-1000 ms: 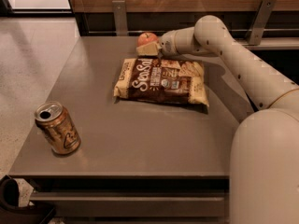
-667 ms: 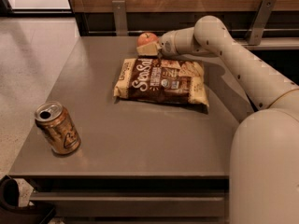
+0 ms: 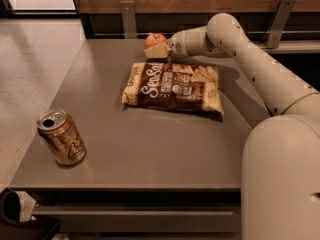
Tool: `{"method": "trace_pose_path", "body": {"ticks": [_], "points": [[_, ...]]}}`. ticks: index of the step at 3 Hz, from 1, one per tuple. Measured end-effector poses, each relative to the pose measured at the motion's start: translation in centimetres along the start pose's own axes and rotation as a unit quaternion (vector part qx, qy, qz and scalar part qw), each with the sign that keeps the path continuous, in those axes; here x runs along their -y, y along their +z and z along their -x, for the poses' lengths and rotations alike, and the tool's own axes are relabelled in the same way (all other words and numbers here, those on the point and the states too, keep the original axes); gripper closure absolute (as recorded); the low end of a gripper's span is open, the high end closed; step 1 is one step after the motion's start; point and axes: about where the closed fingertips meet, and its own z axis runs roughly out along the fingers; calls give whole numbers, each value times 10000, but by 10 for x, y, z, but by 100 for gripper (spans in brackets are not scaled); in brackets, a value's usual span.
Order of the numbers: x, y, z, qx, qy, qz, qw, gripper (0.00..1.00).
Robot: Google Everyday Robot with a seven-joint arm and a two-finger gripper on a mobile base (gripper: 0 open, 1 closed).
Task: Move apple near orange can
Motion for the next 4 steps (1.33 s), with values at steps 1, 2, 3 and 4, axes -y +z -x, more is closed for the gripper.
{"method": "trace_pose_path", "body": {"ticks": [1,2,3,4], "points": [[5,-54,29,80,-161,-121,9998,100],[2,-102,49,178,-250,-227,9993,100],[-19,-149,55,135,-265,-172,9994,100],[-69,-195,45,101,-246,139,9996,100]]}}
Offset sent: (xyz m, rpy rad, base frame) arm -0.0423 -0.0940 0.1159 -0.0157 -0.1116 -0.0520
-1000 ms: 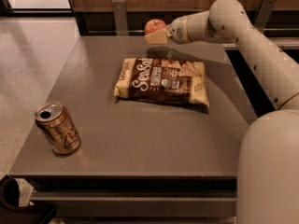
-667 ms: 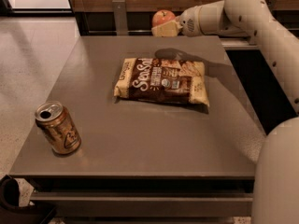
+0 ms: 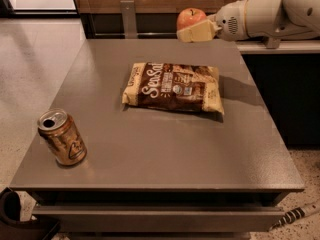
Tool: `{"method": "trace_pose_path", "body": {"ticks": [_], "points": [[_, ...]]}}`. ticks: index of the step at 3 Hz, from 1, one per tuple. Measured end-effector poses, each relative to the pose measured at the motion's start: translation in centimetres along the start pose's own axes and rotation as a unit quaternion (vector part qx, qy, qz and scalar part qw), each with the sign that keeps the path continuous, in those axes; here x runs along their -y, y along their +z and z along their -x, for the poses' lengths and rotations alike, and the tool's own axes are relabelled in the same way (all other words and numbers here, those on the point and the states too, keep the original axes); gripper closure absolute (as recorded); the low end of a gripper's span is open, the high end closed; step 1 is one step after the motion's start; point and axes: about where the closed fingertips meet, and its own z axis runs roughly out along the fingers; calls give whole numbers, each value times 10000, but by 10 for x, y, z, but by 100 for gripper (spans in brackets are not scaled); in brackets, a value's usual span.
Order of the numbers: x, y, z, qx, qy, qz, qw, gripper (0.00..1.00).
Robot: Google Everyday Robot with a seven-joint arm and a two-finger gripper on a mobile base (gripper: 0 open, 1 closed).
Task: Move apple near orange can
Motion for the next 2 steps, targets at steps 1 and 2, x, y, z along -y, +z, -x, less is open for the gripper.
{"method": "trace_pose_path", "body": {"ticks": [1,2], "points": [[-38,-21,-15,58,76,214,9997,100],[-81,-35,-27,181,94,459,9987,100]]}}
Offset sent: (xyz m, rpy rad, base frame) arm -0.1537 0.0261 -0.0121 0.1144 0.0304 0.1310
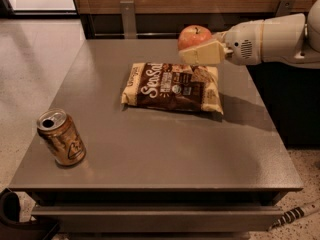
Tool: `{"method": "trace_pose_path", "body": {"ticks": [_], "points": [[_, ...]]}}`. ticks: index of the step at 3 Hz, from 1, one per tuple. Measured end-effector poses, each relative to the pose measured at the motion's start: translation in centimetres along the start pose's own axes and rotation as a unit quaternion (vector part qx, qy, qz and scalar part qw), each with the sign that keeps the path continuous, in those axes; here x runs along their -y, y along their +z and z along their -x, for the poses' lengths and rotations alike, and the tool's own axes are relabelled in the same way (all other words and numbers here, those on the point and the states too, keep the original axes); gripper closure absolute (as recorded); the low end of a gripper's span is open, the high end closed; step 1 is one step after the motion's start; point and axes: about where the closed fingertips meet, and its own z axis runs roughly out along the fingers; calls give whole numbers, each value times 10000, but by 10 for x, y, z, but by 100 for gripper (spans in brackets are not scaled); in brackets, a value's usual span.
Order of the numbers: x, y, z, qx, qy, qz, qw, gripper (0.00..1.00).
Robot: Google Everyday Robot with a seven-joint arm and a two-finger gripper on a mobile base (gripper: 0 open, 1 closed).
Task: Move apple near orange can
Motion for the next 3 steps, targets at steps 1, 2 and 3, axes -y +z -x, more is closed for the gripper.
{"method": "trace_pose_path", "body": {"ticks": [1,2,3], "points": [[-45,3,-10,177,-49,330,9993,100],[-86,10,-15,299,-172,653,9973,100],[-125,20,-19,157,-537,1138,9919,100]]}}
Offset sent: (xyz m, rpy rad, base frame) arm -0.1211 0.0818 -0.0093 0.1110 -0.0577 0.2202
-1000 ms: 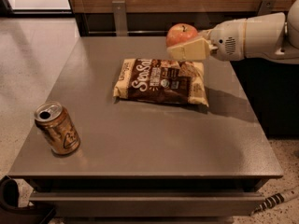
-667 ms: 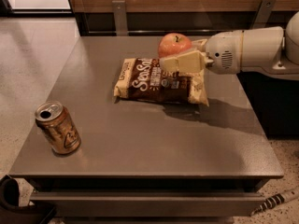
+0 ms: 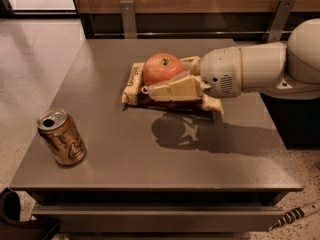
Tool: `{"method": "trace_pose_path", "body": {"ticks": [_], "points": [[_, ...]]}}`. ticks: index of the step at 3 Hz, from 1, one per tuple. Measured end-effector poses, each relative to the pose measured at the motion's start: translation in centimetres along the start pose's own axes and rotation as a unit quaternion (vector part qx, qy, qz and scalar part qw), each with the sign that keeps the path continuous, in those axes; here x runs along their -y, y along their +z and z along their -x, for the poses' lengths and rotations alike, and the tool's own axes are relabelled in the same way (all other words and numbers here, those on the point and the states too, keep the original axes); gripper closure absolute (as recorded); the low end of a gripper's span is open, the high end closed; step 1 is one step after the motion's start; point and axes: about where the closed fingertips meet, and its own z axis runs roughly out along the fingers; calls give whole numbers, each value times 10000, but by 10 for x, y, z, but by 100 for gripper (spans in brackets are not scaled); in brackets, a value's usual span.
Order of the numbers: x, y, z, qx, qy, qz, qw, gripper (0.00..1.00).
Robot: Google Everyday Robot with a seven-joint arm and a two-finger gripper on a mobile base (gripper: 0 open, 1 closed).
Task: Move apple near orange can
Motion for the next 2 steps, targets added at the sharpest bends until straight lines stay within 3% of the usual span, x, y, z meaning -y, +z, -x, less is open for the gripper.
{"method": "trace_pose_path", "body": {"ticks": [1,2], "points": [[-3,2,-1,-35,0,-1,10000,100],[-33,22,-12,-367,3,-15,9993,100]]}}
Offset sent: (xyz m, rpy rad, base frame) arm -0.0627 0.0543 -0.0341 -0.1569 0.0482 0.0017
